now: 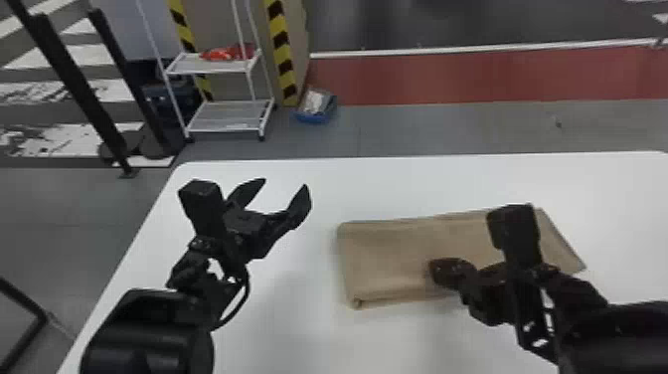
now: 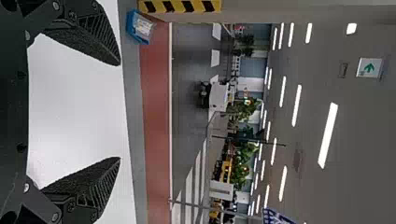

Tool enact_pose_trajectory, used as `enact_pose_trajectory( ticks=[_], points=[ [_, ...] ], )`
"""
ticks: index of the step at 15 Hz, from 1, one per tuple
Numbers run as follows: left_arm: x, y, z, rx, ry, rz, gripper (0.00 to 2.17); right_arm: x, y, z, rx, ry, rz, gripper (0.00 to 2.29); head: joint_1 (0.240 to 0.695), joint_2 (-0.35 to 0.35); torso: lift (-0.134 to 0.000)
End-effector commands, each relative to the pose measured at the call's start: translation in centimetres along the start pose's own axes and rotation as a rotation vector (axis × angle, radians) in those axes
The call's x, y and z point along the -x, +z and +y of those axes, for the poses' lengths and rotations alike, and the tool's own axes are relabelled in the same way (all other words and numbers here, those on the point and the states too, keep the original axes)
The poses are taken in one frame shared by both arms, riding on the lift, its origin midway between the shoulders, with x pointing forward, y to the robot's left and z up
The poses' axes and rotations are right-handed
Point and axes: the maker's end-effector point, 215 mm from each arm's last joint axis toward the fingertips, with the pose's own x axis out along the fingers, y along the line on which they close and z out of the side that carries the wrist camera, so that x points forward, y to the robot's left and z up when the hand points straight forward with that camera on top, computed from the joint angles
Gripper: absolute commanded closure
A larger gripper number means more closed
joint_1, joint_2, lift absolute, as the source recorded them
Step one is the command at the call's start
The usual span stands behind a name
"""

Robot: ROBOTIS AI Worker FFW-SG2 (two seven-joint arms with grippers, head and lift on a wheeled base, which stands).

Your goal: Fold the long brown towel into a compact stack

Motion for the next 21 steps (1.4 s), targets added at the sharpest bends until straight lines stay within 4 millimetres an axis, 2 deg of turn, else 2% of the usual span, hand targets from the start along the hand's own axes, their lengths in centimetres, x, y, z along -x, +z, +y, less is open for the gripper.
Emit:
enact_pose_trajectory(
  ticks=[1, 2, 5, 7, 8, 10, 12, 13, 14, 15, 16, 17, 18, 21],
  points=[
    [0.2, -0.2, -0.1, 0.000, -0.004, 0.002, 0.18, 1.8, 1.7, -2.0, -0.026, -0.030, -0.063, 1.73, 0.695, 0.150, -0.124],
    [0.3, -0.3, -0.3, 0.002, -0.006, 0.004, 0.18, 2.7, 2.3, -3.8, -0.043, -0.054, -0.096, 1.57, 0.695, 0.147, -0.124],
    [1.2, -0.7, -1.0, 0.003, -0.019, 0.010, 0.18, 6.1, 1.9, -11.5, -0.126, -0.156, -0.152, 0.84, 0.695, 0.094, -0.124],
    [1.5, -1.3, -2.4, 0.004, -0.041, 0.019, 0.18, 8.1, 0.7, -16.2, -0.215, -0.193, -0.194, 0.79, 0.695, 0.042, -0.124],
    [1.5, -1.6, -3.6, 0.000, -0.066, 0.025, 0.19, 9.1, 0.2, -18.4, -0.269, -0.207, -0.218, 0.79, 0.695, 0.018, -0.124],
    [1.3, -2.5, -6.5, -0.020, -0.116, 0.041, 0.19, 11.5, 0.3, -22.3, -0.349, -0.237, -0.275, 0.79, 0.695, -0.073, -0.124],
    [1.2, -3.2, -9.2, -0.021, -0.154, 0.054, 0.19, 13.1, -0.6, -24.1, -0.383, -0.270, -0.287, 0.79, 0.695, -0.130, -0.124],
    [1.2, -3.5, -9.9, -0.019, -0.164, 0.058, 0.19, 13.7, -1.1, -25.0, -0.397, -0.288, -0.289, 0.79, 0.695, -0.186, -0.124],
    [1.2, -3.7, -10.2, -0.020, -0.166, 0.062, 0.19, 13.7, -1.8, -25.4, -0.416, -0.288, -0.285, 0.79, 0.695, -0.207, -0.124],
    [1.1, -3.8, -10.4, -0.023, -0.167, 0.064, 0.19, 13.3, -2.3, -25.4, -0.431, -0.273, -0.279, 0.91, 0.695, -0.229, -0.124],
    [1.0, -3.8, -10.7, -0.032, -0.171, 0.065, 0.19, 13.0, -2.6, -25.4, -0.440, -0.269, -0.275, 1.42, 0.695, -0.242, -0.124],
    [0.9, -3.8, -10.7, -0.036, -0.171, 0.063, 0.19, 12.8, -2.3, -25.4, -0.443, -0.263, -0.283, 1.82, 0.695, -0.257, -0.124],
    [0.9, -3.7, -10.7, -0.038, -0.170, 0.062, 0.19, 12.6, -1.5, -25.5, -0.435, -0.260, -0.292, 1.97, 0.695, -0.260, -0.124],
    [0.8, -3.8, -10.4, -0.047, -0.165, 0.063, 0.19, 9.9, -1.1, -24.8, -0.443, -0.228, -0.263, 2.00, 0.695, -0.254, -0.124]
  ],
)
